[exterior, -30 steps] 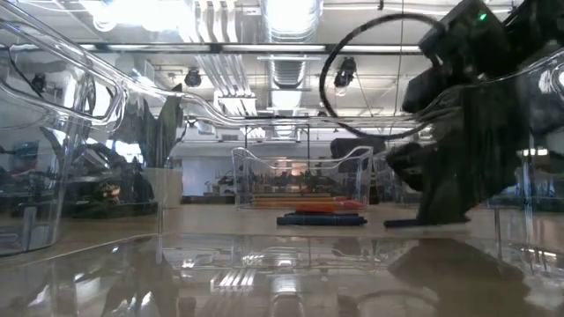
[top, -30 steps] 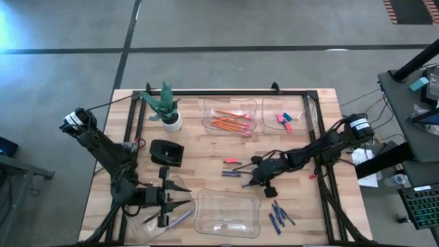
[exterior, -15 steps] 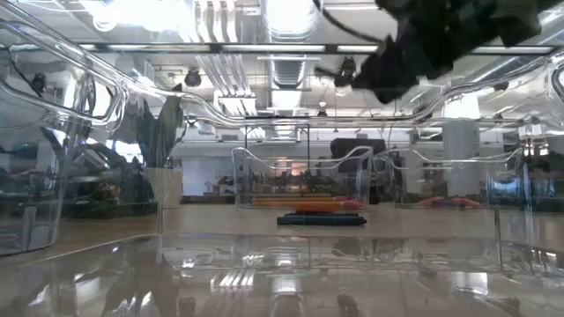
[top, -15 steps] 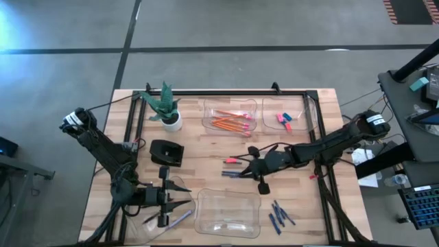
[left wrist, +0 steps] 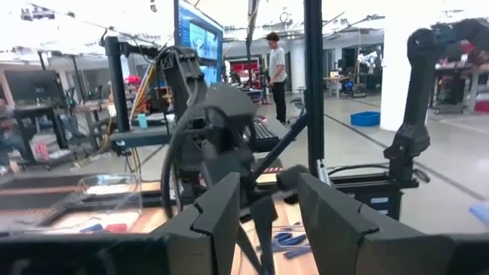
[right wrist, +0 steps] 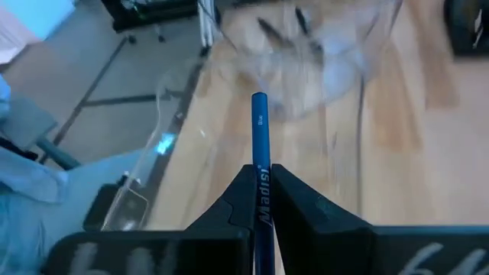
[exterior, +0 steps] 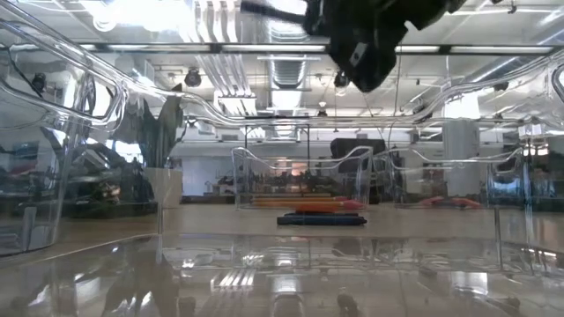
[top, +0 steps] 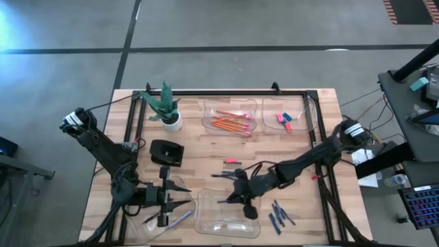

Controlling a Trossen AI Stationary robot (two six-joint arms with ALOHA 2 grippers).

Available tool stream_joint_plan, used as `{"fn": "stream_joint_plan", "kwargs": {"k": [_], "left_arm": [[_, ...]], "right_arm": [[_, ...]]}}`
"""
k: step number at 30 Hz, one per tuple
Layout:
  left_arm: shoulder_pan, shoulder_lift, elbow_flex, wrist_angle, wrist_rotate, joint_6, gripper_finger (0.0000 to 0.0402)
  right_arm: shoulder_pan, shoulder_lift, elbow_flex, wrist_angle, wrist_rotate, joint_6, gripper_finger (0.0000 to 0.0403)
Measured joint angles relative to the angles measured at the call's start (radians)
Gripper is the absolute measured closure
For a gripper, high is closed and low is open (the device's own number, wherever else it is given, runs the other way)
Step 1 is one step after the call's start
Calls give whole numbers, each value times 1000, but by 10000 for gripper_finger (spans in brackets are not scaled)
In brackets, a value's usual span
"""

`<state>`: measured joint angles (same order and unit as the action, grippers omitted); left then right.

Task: Sort crayons/erasers/pens/pencils in bins
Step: Put the blue crayon into the bottom right transparent bin

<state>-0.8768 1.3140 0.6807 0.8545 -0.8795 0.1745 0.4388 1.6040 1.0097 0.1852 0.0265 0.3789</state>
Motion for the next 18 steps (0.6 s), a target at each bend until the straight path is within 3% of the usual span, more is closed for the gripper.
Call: {"fn": "stream_joint_plan", "kwargs": {"k": [11,18], "left_arm": [[0,0,1,2,0,-41,281],[0,0,1,2,1,-91,281]], "right_arm": [[53,229,251,-237,11,212,383],[107,312,366,-393,143,268,383]]}}
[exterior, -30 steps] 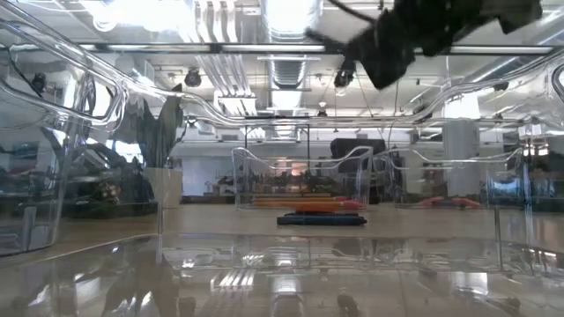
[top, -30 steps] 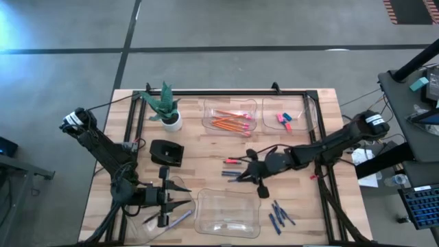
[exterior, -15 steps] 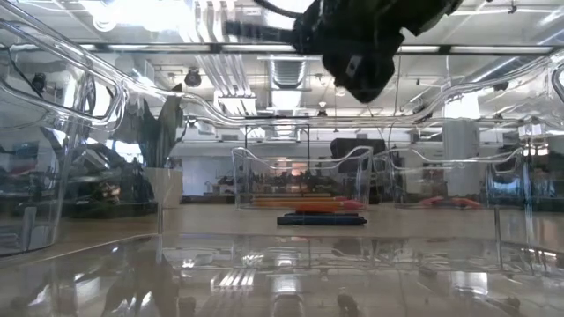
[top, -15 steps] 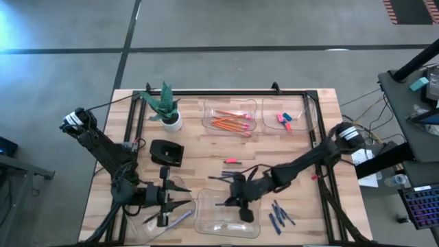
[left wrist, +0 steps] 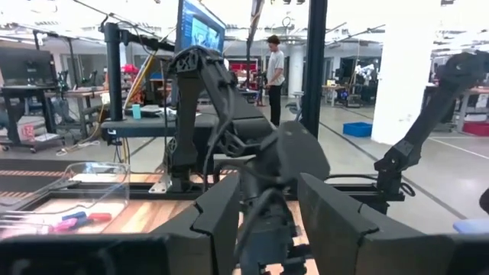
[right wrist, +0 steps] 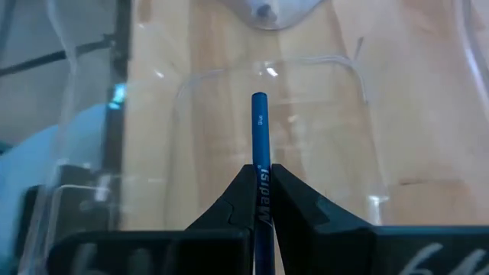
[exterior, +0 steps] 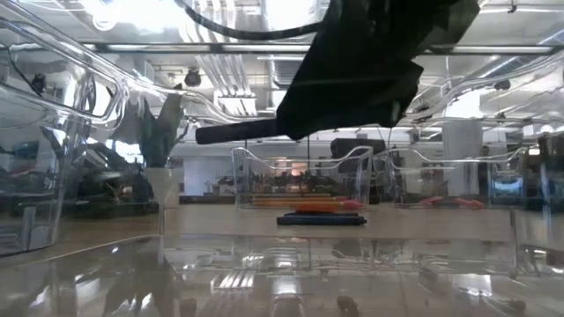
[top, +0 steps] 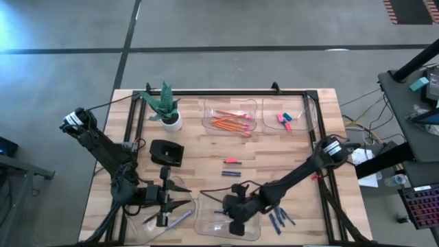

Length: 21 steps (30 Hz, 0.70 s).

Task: Sort crayons/erasers/pens/pencils in bins
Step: Put the blue crayon into the bottom right transparent bin

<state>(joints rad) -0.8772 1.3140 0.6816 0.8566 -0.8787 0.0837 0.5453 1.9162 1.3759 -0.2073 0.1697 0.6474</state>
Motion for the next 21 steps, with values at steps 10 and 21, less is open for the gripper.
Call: {"fn": "stream_joint_plan", "kwargs": {"k": [10,21], "left_arm": [[0,0,0,-2,1,-26,281],[0,0,0,-4,2,-26,281]], "right_arm": [[41,70,79,-67,31,43,383],[56,88,94,-84,46,10,383]]}}
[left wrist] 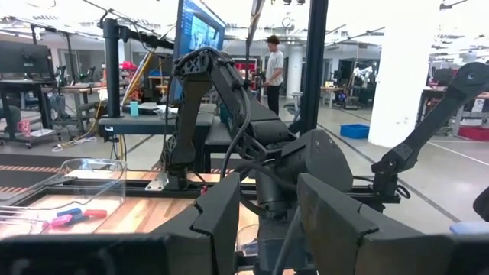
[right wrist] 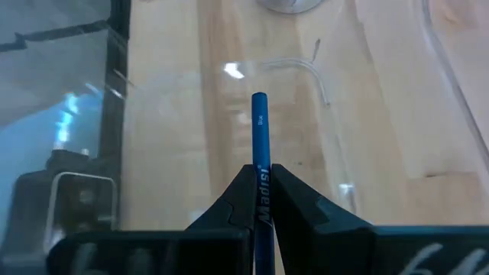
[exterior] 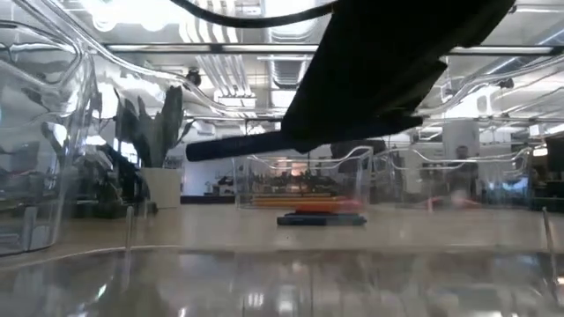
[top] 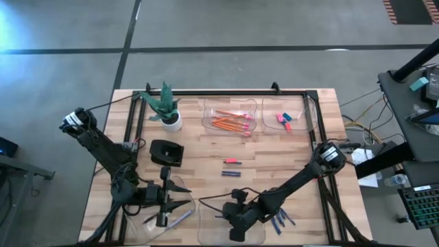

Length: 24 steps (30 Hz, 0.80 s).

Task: Sort crayons/erasers/pens/pencils in bins
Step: Put the blue crayon into the bottom right transparent bin

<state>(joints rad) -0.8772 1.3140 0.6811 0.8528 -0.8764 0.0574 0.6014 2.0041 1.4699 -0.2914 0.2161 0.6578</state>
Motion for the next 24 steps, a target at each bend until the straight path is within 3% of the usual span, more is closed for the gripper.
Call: {"fn": "stream_joint_plan", "kwargs": {"k": [4,15,24], "left_arm": [[0,0,0,-1,0,0,281],[0,0,0,-2,1,1,281],[0,0,0,-2,1,1,281]], "right_arm": [[0,3,-3,-4,-2,-9,377],[2,8,-5,1,11,-8,308],[2,-54,-5,-1,22,-75,295]]}}
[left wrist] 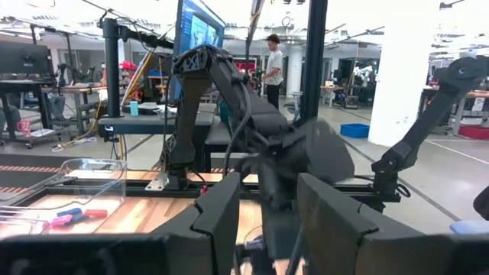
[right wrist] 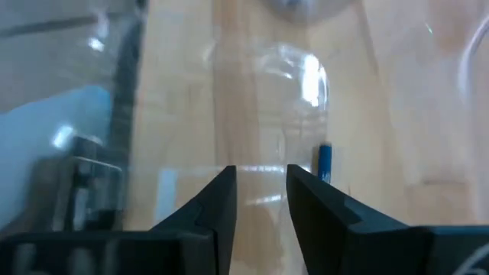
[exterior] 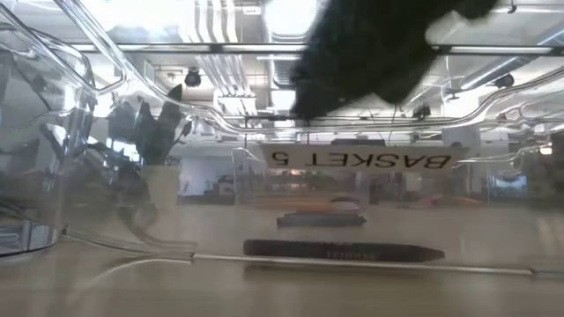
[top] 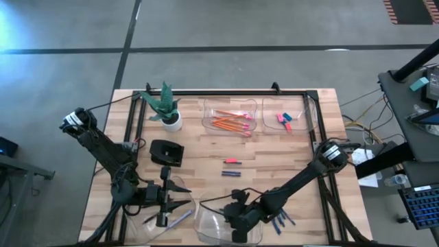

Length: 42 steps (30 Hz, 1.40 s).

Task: Sort crayons/erasers/pens/pencils in bins
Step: Put the blue crayon into the bottom right transparent bin

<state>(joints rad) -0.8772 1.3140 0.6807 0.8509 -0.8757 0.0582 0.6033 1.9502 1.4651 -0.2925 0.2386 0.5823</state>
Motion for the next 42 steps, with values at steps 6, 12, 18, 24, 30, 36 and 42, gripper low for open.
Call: {"fn": "stream_joint_plan", "kwargs": {"k": [6,12,18,24,30,36,42], "left_arm": [[0,0,0,0,0,0,281],[0,0,0,-1,0,0,281],[0,0,-1,-2,0,0,281],[0,0,-1,-3,0,0,281],[0,0,-1,-5,0,0,281],[0,0,-2,-5,0,0,281],[0,0,-2,-5,0,0,281]], "right_arm": [[0,-72,2,-62,76,-56,295],[1,-103,2,-84,82,-66,295],[8,-104,2,-100,53,-43,304],[11,-197,2,-247,74,10,307],[53,-282,-5,-558,85,309,305],[180,-293,-7,-879,-16,759,305],[336,-267,-15,-1012,-69,1105,305]]}}
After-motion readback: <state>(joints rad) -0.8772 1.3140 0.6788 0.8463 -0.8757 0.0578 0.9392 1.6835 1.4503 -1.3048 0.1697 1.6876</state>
